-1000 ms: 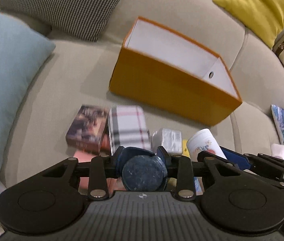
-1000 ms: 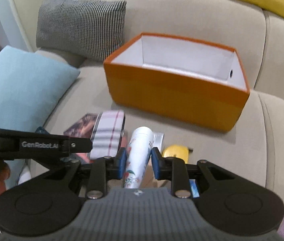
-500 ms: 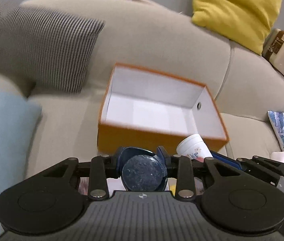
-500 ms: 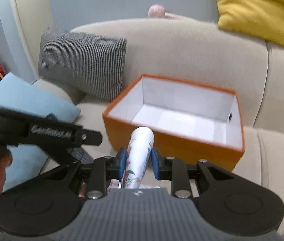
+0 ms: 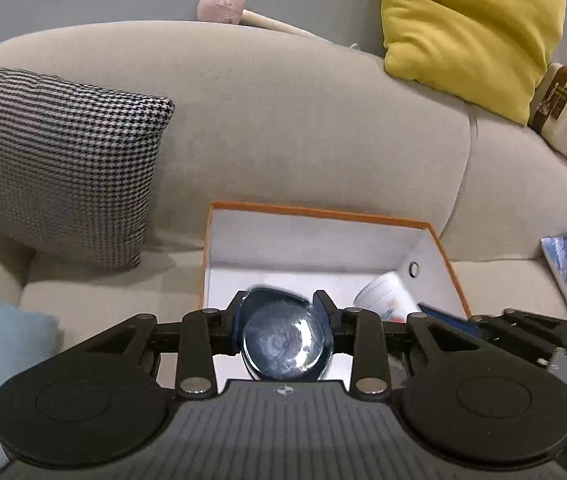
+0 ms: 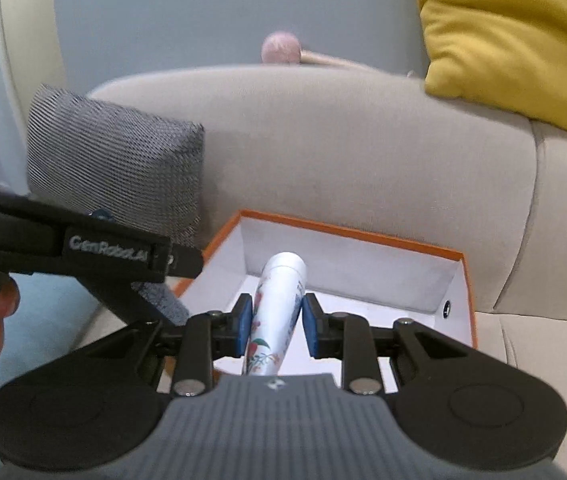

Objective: Organize rigid objects
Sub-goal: 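Lift both held items and carry them over the orange shoebox, then lower the shampoo bottle into the shoebox and open the left tool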

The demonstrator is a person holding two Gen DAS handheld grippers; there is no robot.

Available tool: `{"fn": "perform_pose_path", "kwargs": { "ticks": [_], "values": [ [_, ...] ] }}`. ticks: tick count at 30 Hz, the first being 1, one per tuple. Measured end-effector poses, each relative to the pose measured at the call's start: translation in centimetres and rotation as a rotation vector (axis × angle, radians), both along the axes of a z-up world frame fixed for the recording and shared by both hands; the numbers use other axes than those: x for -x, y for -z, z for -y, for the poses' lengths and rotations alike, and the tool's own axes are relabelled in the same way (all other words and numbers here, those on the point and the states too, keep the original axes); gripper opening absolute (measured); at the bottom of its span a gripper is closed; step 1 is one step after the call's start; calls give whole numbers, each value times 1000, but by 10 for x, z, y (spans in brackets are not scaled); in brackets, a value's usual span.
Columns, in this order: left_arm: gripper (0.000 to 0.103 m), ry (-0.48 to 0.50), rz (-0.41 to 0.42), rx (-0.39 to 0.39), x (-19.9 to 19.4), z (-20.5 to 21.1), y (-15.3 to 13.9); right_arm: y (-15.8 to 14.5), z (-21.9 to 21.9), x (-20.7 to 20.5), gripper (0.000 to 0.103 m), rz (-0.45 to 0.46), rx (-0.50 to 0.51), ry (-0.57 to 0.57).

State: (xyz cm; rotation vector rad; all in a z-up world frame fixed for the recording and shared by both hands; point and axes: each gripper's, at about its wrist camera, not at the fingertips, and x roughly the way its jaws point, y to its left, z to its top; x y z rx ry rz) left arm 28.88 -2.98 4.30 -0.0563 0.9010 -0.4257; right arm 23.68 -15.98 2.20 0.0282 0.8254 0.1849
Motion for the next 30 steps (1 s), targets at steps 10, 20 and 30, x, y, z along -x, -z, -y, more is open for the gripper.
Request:
{"fn": "perform_pose_path", "kwargs": {
  "ticks": [10, 20, 30],
  "values": [
    [38, 77, -56, 22, -44, 4, 21, 52, -4, -57, 27, -125, -53, 21],
    [38, 122, -188, -12, -62, -2, 54, 72, -8, -69, 26, -170, -42, -41],
    [37, 120, -241, -53, -99, 27, 94, 112, 0, -122, 26, -314, -117, 4]
  ]
}}
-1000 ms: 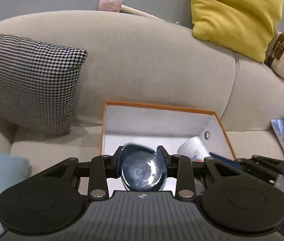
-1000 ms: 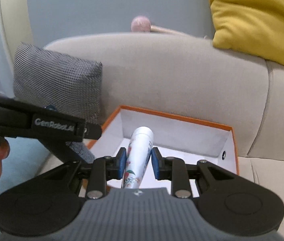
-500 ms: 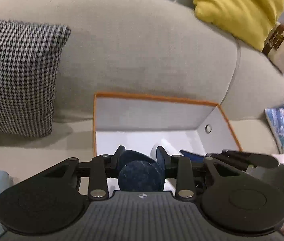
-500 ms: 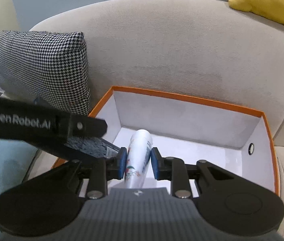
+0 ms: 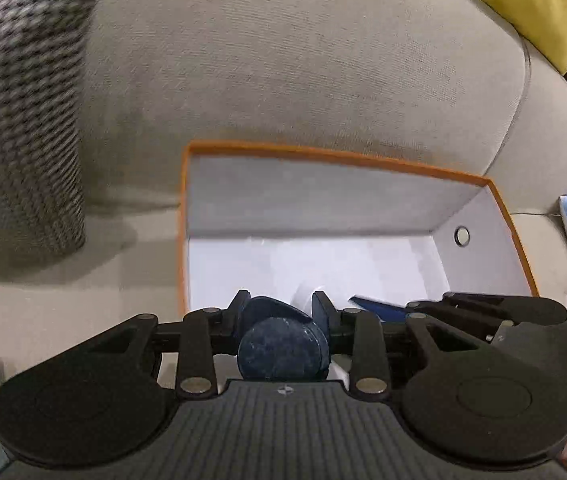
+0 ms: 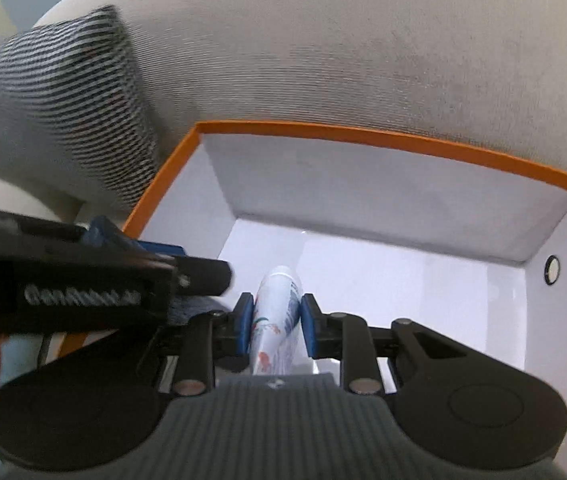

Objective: Organize rigid objects
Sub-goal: 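Lower the shampoo bottle into the shoebox and open the left tool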

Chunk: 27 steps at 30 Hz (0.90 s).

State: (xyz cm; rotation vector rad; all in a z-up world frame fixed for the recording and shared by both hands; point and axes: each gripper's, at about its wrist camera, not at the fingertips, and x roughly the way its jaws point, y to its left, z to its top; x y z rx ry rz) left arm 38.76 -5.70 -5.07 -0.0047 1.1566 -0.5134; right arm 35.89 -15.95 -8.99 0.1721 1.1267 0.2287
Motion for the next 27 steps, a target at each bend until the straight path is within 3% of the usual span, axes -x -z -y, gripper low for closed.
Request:
{"fn": "perform_pose_path", "kwargs": {
  "ticks": [8, 12, 18, 21, 27],
  "values": [
    [37, 4, 99, -110, -9, 29, 9, 17, 4, -20, 25, -39, 28, -21],
    [38, -20, 106, -70, -13, 27, 7, 18, 2, -22, 26, -37, 15, -9],
    [38, -47, 120, -18, -11, 13, -13, 9, -5, -20, 26, -12, 45, -22],
    [38, -15, 126, 7, -10, 6, -29, 5, -7, -19, 26, -10, 50, -19],
    [38, 41, 190, -85, -6, -4, -56, -3, -10, -13, 26, 2, 46, -8]
  ]
}}
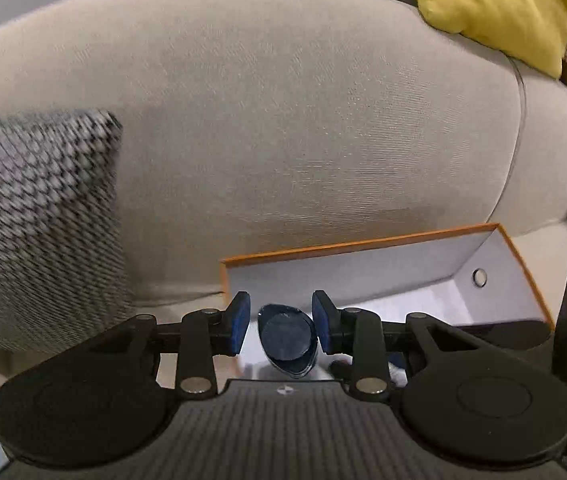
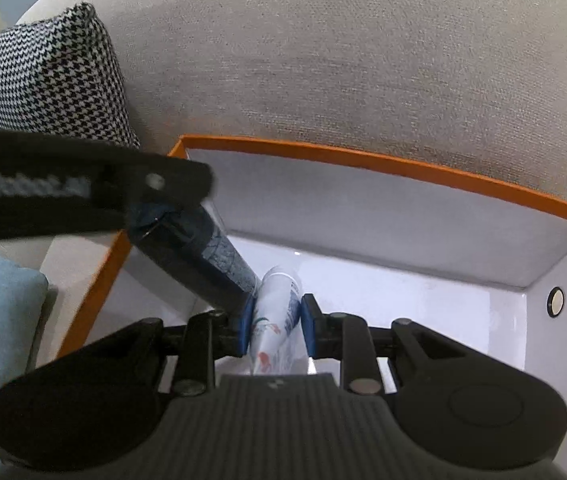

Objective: Organize rigid objects
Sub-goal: 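Lower the shampoo bottle into the shoebox and open the left tool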

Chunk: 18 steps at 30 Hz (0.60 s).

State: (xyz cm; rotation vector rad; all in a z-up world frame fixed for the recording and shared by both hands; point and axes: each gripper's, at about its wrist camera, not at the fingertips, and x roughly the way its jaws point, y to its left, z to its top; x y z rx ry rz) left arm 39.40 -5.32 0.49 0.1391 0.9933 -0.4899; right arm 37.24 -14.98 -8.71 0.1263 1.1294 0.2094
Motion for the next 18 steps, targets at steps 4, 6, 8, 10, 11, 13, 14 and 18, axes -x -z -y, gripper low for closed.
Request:
{"fn": "perform_pose_path", "kwargs": {
  "ticks": [4, 6, 8, 10, 11, 13, 14, 18],
  "values": [
    [38, 53, 61, -86, 7, 1, -20, -9, 8, 9, 26, 19, -7, -13],
    [40, 87, 71, -116, 9, 3, -28, -13, 10, 14, 26, 33, -10, -28],
    [41, 119, 74, -137, 15, 3, -31, -13, 11, 19, 26, 44, -6, -42],
    [41, 124, 81, -134, 19, 1, -31, -12, 13, 24, 26, 48, -2, -51],
    [41, 119, 83, -114, 20, -1, -30, -11, 14, 26, 26, 47, -3, -52],
    [41, 102, 67, -69, 24, -9, -26, -10, 16, 27, 26, 39, -3, -53],
    [42, 103, 53, -68, 24, -11, -24, -8, 17, 27, 26, 36, 0, -53],
    [43, 165, 37, -113, 29, -5, -15, -2, 21, 27, 26, 23, 3, -60]
  ]
}}
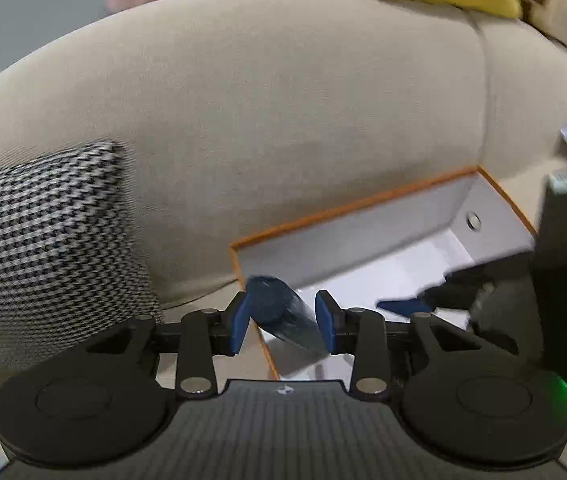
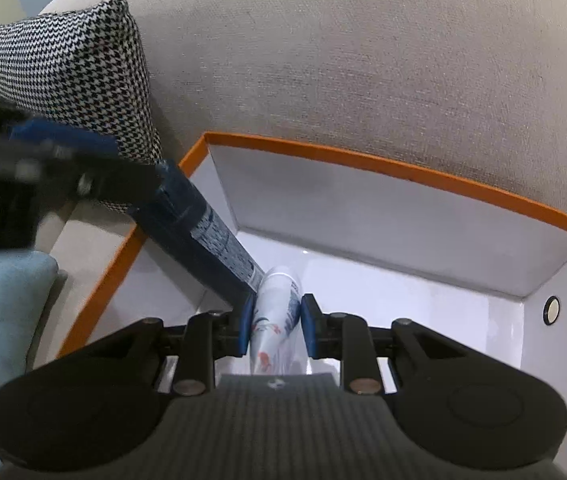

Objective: Organize rigid objects
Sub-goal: 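Lower the shampoo bottle into the shoebox and open the left tool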

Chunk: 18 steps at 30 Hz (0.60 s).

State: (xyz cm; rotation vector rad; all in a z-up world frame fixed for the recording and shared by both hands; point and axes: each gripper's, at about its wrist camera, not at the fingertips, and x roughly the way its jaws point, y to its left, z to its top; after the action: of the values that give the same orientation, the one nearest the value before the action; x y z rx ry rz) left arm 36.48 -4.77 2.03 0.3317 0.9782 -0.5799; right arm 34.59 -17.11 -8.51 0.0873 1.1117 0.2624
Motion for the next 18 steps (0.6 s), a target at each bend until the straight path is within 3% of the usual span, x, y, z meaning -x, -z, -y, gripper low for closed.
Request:
{"fn": "perform_pose_path", "kwargs": {
  "ticks": [3, 5, 11, 18],
  "values": [
    [46, 11, -13, -4, 4, -1, 7, 7, 3, -1, 26, -4, -1, -3],
    [34, 8, -30, -13, 2, -2, 15, 8, 3, -2, 26, -1, 0, -8],
    [17, 7, 33, -22, 2, -2, 30, 7, -4, -3, 26, 19, 24, -26],
    [17, 19, 84, -39, -21, 18, 36, 13, 3, -17, 26, 18, 47, -18]
  ]
}}
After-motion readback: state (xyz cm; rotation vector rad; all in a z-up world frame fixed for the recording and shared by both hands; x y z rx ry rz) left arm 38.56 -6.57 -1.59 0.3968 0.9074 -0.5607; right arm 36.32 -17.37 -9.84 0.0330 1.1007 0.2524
